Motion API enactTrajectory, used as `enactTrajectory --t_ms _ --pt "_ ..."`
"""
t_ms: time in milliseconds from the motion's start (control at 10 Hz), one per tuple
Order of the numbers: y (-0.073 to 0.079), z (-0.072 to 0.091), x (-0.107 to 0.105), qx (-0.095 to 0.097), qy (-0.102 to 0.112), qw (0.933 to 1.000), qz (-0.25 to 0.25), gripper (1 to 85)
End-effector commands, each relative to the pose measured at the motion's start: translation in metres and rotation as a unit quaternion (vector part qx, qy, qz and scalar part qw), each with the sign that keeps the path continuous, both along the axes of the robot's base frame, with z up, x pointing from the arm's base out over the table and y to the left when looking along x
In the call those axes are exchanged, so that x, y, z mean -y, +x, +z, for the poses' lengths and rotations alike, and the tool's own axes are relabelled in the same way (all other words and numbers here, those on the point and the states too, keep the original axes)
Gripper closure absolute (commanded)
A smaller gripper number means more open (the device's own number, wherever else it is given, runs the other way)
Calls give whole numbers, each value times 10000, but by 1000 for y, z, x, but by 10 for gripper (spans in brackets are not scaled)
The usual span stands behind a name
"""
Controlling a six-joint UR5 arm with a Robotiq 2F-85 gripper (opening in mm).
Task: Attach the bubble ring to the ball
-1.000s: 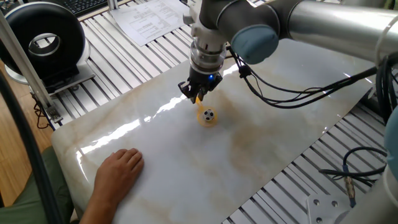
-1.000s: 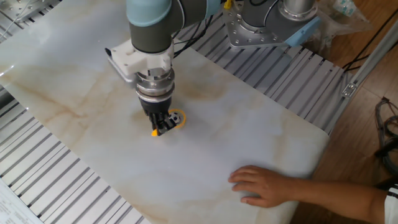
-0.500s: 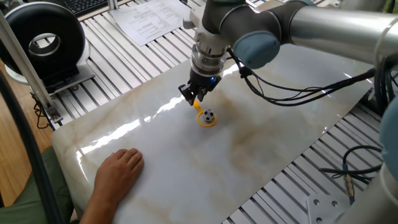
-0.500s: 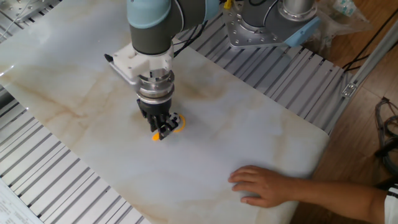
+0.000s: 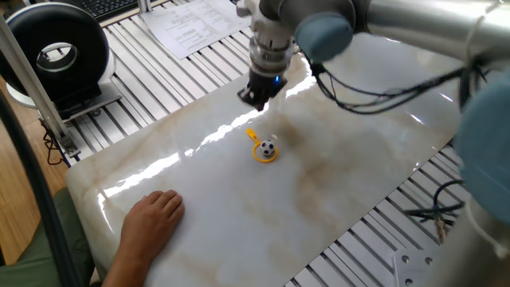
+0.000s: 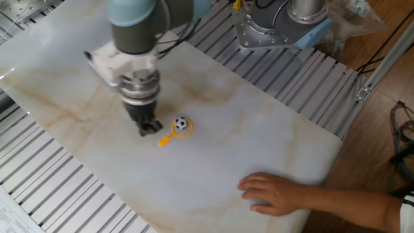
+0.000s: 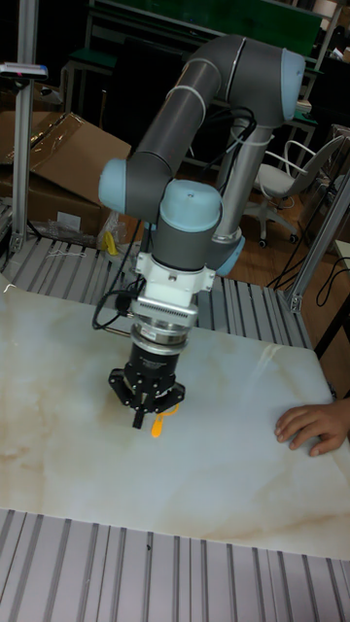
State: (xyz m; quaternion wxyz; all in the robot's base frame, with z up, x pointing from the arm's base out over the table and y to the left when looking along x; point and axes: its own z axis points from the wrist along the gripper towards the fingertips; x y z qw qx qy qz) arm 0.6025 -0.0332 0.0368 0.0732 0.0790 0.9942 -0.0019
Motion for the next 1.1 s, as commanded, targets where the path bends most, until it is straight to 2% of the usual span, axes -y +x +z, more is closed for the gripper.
enactTrajectory --t_ms 0,100,200,300,400,500,700,1000 --pt "24 29 43 -183 37 9996 -191 843" --pt "23 32 71 -275 -104 9995 -113 843" --pt "20 31 90 -331 -197 9992 -49 843" --pt "21 34 89 -254 -179 9995 -68 843" --pt "16 39 82 -279 -116 9993 -213 843" --pt "12 39 92 -338 -248 9989 -212 843" --pt "13 36 95 -358 -83 9992 -176 843" --pt "15 35 91 -331 -18 9994 -66 843"
